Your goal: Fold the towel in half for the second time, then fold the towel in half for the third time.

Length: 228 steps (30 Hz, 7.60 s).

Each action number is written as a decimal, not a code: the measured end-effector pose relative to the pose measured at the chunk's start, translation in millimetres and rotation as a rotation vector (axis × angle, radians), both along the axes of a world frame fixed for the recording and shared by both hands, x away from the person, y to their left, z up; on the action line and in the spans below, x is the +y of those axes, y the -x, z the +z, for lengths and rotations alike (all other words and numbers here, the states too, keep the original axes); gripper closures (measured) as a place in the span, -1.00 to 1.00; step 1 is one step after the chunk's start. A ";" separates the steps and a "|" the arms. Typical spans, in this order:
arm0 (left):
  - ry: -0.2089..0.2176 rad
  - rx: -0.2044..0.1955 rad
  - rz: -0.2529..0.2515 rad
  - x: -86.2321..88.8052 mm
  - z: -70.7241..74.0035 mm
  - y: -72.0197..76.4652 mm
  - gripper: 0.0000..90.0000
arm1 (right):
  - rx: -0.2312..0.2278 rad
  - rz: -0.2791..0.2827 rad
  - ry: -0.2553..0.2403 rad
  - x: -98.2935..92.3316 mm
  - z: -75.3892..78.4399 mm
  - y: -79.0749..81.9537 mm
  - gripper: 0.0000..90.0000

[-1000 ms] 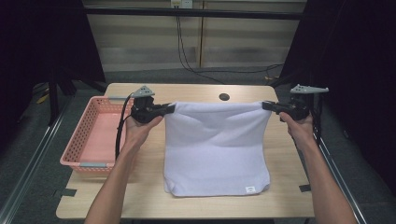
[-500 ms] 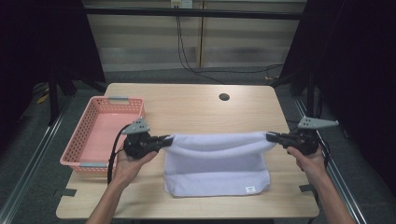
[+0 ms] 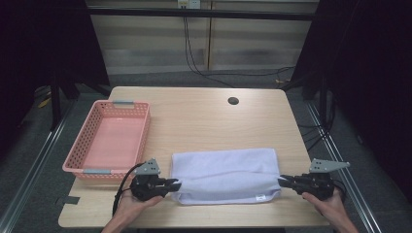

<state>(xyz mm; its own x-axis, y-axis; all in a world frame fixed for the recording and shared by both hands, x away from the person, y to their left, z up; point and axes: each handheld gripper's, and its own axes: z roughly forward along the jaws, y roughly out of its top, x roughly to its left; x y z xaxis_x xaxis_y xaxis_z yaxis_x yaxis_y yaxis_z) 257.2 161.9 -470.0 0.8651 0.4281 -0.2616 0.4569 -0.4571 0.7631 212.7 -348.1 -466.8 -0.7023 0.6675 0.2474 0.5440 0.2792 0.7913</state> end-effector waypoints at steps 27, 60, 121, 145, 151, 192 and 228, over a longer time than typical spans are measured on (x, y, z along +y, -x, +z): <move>-0.140 0.002 0.083 -17.7 -24.3 -42.1 0.18 | 0.067 -0.133 0.241 24.4 -29.1 -38.0 0.39; -0.095 0.017 0.060 -47.1 -11.7 -74.8 0.41 | -0.007 0.028 0.116 97.4 5.5 -12.0 0.02; -0.016 0.014 0.192 -24.8 -12.0 -89.6 0.17 | -0.137 0.330 0.295 279.2 -33.2 -54.1 0.47; -0.080 0.044 0.166 -45.3 -31.6 -116.4 -0.12 | 0.016 0.334 0.222 271.8 -28.0 -59.9 0.65; -0.093 0.060 0.108 -47.7 -32.0 -114.6 0.26 | 0.025 0.333 0.218 271.8 -27.7 -60.4 0.64; 0.245 0.062 0.206 2.0 69.7 -117.0 0.73 | -0.098 0.291 -0.074 286.0 77.7 -65.9 0.64; 0.081 0.029 0.139 -82.0 58.9 -127.9 0.71 | -0.112 0.143 -0.106 233.3 58.4 -58.0 0.52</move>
<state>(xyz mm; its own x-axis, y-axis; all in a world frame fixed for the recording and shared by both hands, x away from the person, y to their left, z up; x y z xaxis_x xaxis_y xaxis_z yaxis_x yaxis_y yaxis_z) 385.2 79.9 -411.1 0.7903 0.5198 -0.3243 0.5341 -0.3252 0.7804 270.6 -114.8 -408.5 -0.8149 0.5338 0.2257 0.4116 0.2589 0.8738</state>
